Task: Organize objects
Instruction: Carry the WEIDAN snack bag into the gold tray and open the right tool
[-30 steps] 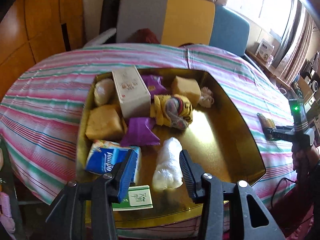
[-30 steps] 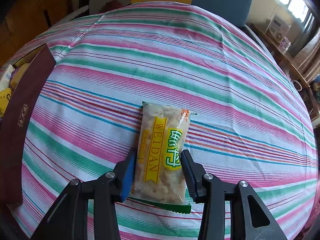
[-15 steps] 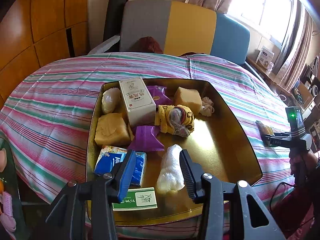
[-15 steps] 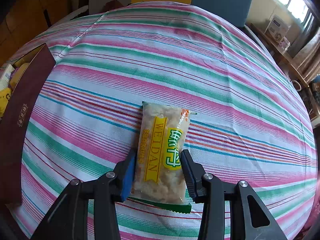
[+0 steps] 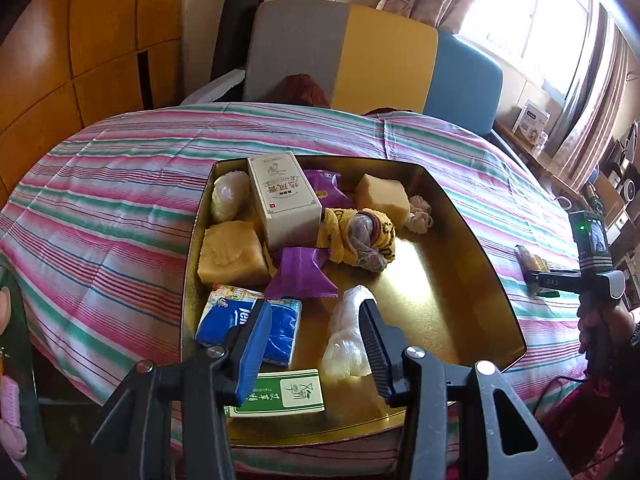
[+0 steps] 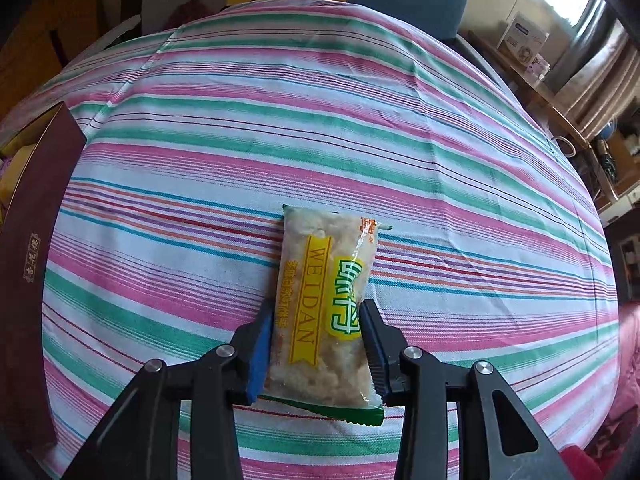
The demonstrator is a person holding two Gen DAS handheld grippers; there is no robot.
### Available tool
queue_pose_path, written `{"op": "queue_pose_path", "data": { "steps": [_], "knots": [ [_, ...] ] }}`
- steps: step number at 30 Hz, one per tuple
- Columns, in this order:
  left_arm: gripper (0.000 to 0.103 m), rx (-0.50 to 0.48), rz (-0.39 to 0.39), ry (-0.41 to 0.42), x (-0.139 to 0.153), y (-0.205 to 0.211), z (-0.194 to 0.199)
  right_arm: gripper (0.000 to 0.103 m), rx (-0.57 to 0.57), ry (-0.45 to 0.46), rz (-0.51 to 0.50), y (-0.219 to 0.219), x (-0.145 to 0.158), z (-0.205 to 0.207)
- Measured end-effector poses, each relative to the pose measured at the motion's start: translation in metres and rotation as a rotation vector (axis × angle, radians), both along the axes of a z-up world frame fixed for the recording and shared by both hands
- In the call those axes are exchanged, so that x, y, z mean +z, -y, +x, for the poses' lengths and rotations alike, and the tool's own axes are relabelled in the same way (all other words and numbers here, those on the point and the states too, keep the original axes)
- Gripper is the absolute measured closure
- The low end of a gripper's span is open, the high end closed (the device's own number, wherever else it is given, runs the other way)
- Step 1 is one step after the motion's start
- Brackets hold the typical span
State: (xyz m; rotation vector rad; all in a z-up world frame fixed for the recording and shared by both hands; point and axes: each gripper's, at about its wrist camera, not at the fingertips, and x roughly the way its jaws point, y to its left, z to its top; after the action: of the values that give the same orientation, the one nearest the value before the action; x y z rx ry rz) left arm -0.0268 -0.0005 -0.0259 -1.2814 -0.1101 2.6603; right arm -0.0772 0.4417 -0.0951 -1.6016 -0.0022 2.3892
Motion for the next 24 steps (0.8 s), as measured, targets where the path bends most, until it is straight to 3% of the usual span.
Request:
{"op": "queue_pose_path", "data": {
  "steps": [6,10,13,18,21,24],
  "knots": [
    [0.057,0.042,0.011,-0.006,0.0,0.014,-0.001,0.061,-0.032,-0.109,-0.094,0.024,0.042,0.011],
    [0.057,0.077,0.013,-0.003,-0.001,0.023,-0.003,0.061,0.07,-0.21,-0.196,0.079,0.083,0.019],
    [0.055,0.087,0.011,-0.004,0.0,0.026,-0.004,0.061,0.188,-0.237,-0.237,0.133,0.098,0.021],
    [0.05,0.099,0.008,-0.014,0.001,0.03,-0.003,0.061,0.329,-0.197,-0.29,0.218,0.087,0.017],
    [0.05,0.109,-0.012,-0.017,0.0,0.031,-0.004,0.061,0.341,-0.136,-0.28,0.249,0.064,0.014],
    [0.041,0.12,-0.026,-0.015,-0.001,0.032,-0.006,0.062,0.336,-0.085,-0.263,0.264,0.041,0.006]
  ]
}}
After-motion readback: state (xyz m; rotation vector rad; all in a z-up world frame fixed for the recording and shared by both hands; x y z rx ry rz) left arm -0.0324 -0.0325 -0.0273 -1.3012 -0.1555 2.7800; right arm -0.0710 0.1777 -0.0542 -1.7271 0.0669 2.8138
